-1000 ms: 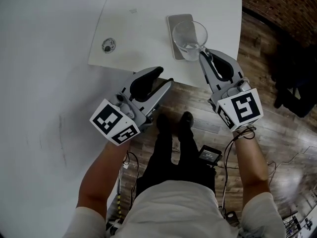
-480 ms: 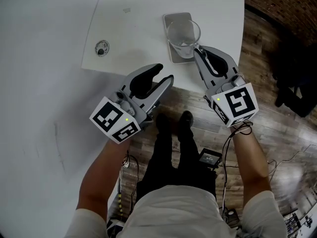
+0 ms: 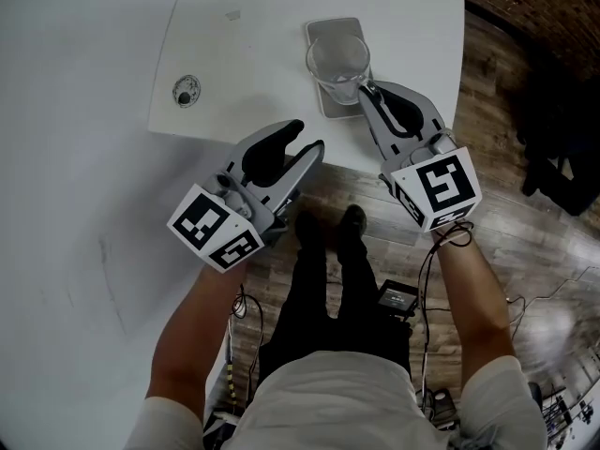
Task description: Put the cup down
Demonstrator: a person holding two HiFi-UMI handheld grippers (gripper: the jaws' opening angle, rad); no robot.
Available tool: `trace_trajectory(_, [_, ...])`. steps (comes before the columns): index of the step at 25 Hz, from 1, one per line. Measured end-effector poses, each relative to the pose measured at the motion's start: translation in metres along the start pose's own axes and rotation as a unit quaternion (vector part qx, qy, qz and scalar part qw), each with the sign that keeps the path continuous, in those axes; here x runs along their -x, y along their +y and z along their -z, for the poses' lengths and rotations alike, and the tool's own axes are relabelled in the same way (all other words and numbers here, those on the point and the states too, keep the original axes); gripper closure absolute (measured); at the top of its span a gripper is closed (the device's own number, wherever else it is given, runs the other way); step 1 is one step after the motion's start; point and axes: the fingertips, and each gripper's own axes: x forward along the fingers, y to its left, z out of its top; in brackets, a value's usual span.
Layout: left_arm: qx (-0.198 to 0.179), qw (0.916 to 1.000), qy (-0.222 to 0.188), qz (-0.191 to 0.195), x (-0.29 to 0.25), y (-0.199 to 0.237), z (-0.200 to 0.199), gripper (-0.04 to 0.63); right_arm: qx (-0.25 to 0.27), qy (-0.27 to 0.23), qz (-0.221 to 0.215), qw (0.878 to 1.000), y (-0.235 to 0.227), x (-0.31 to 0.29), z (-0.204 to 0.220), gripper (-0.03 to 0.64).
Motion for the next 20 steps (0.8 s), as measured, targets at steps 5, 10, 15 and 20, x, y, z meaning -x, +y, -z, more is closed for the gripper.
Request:
trace_trajectory(5, [0.001, 1.0, 0.002, 0.002, -0.001, 0.001, 0.003, 0.449, -0.005, 0.0, 0.004, 1.0, -0.001, -0.001, 0.007, 0.586])
trace_trajectory(10, [0.004, 1.0, 0.005, 0.002, -0.002, 0.001, 0.006, 0.449, -0.006, -0.007, 0.007, 1.0, -0.002, -0.002, 0.01, 0.586])
trace_trajectory(15, [0.006, 0.9999, 0.009, 0.004, -0.002, -0.003, 0.01, 0.449, -0.008, -0.018, 0.019, 1.0, -0.002, 0.0, 0.014, 0.586])
trace_trajectory(20, [0.007, 0.9999, 0.01, 0.003, -0.002, -0.007, 0.012, 0.449, -0.009, -0.017, 0.027, 0.999, -0.003, 0.002, 0.016, 0.584])
